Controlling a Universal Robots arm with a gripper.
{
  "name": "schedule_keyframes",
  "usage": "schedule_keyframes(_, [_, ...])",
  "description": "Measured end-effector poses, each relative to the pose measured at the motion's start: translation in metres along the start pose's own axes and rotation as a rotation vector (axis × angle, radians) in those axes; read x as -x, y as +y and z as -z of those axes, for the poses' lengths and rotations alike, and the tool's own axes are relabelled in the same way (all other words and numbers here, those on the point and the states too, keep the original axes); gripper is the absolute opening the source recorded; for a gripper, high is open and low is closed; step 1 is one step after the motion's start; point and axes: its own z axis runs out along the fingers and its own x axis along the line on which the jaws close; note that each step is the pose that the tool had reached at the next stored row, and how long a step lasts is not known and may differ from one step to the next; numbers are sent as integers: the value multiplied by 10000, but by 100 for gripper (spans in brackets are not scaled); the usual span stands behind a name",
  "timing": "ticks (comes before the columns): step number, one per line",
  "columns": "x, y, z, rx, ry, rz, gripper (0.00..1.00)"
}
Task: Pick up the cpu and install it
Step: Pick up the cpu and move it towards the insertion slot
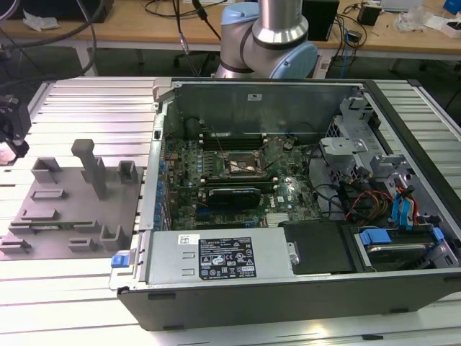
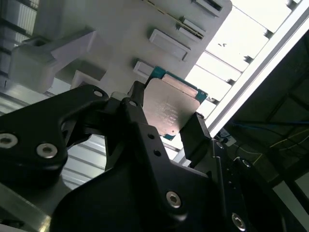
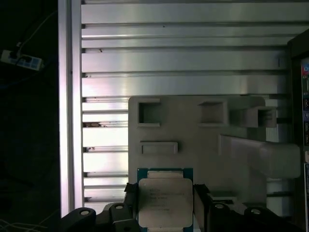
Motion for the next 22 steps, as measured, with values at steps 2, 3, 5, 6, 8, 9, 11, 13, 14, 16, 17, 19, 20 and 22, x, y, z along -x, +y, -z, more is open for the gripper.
schedule_keyframes(2, [0, 6, 71, -12, 0, -1, 55])
schedule_keyframes(3, [1, 8, 97, -16, 0, 0, 55])
schedule_keyframes(5, [1, 13, 140, -25, 0, -1, 55])
schedule_keyframes(6, [1, 15, 160, -29, 0, 0, 55])
schedule_keyframes(8, [2, 20, 209, -38, 0, 0, 55])
schedule_keyframes(9, [2, 21, 227, -40, 0, 0, 55])
schedule_keyframes(11, [2, 25, 271, -45, -1, 0, 55])
schedule_keyframes(13, [2, 28, 312, -50, -1, 0, 55])
schedule_keyframes(14, [3, 31, 344, -54, -1, 0, 55])
schedule_keyframes(16, [3, 34, 379, -59, -1, 0, 55])
schedule_keyframes(17, [3, 37, 407, -64, -1, 0, 55])
schedule_keyframes(19, [4, 41, 454, -70, -1, 0, 55])
schedule_keyframes(20, [4, 42, 478, -71, -1, 1, 55])
schedule_keyframes(22, [4, 46, 542, -74, -2, 0, 55])
